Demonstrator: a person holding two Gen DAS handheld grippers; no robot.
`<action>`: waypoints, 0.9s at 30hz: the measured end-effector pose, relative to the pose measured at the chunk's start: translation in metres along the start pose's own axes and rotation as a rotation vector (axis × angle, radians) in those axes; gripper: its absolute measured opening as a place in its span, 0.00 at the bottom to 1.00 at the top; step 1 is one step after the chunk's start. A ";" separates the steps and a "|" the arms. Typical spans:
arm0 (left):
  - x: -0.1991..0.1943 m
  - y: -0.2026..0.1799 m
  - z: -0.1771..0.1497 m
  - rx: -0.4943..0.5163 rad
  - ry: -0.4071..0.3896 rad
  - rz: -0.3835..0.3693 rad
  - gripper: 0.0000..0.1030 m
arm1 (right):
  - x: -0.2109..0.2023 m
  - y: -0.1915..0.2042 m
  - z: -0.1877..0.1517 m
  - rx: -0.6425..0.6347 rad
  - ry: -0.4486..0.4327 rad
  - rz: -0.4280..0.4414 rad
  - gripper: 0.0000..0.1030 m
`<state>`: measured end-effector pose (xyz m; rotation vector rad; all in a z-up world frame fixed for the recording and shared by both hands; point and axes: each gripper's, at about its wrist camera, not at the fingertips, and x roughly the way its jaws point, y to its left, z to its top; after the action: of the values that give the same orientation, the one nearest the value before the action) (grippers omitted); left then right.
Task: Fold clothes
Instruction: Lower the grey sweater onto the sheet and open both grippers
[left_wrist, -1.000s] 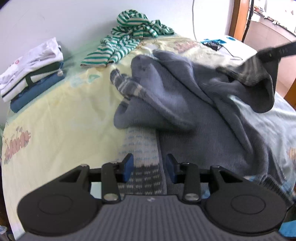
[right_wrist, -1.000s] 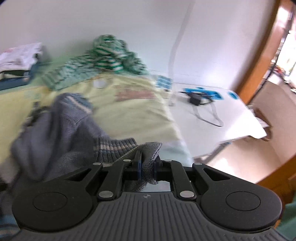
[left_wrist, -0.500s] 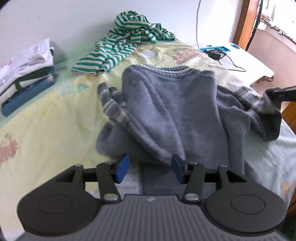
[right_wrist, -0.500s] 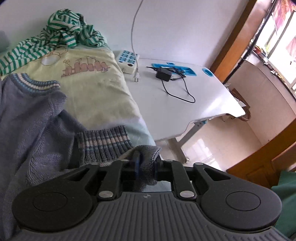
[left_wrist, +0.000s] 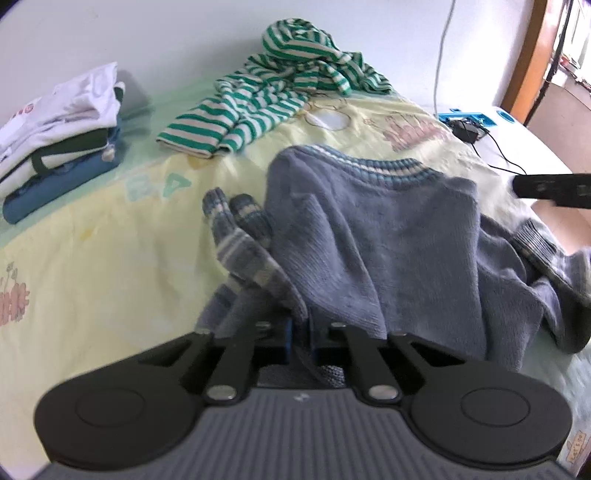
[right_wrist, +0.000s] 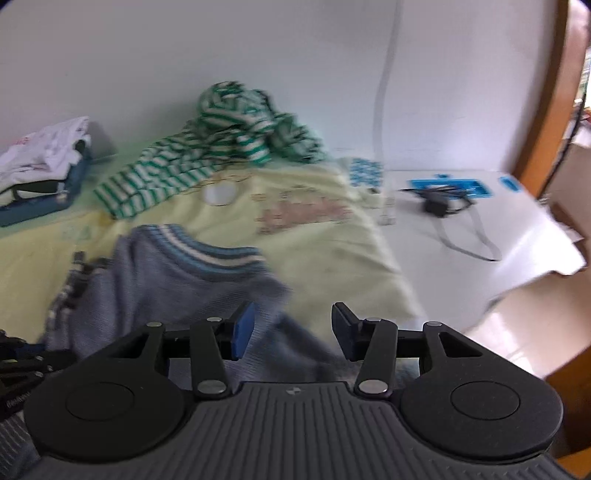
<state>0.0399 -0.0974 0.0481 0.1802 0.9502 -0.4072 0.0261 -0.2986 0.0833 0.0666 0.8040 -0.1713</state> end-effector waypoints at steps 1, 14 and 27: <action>-0.001 0.000 0.000 0.000 -0.003 0.000 0.05 | 0.007 0.006 0.002 -0.013 0.004 0.020 0.48; -0.038 0.046 0.011 -0.048 -0.103 0.165 0.03 | 0.071 0.051 0.025 -0.130 0.038 0.084 0.46; -0.050 0.153 0.018 -0.174 -0.072 0.401 0.04 | 0.112 0.004 0.026 -0.004 0.109 0.021 0.59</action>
<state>0.0913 0.0494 0.0955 0.1910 0.8488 0.0380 0.1212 -0.3118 0.0206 0.0812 0.9119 -0.1478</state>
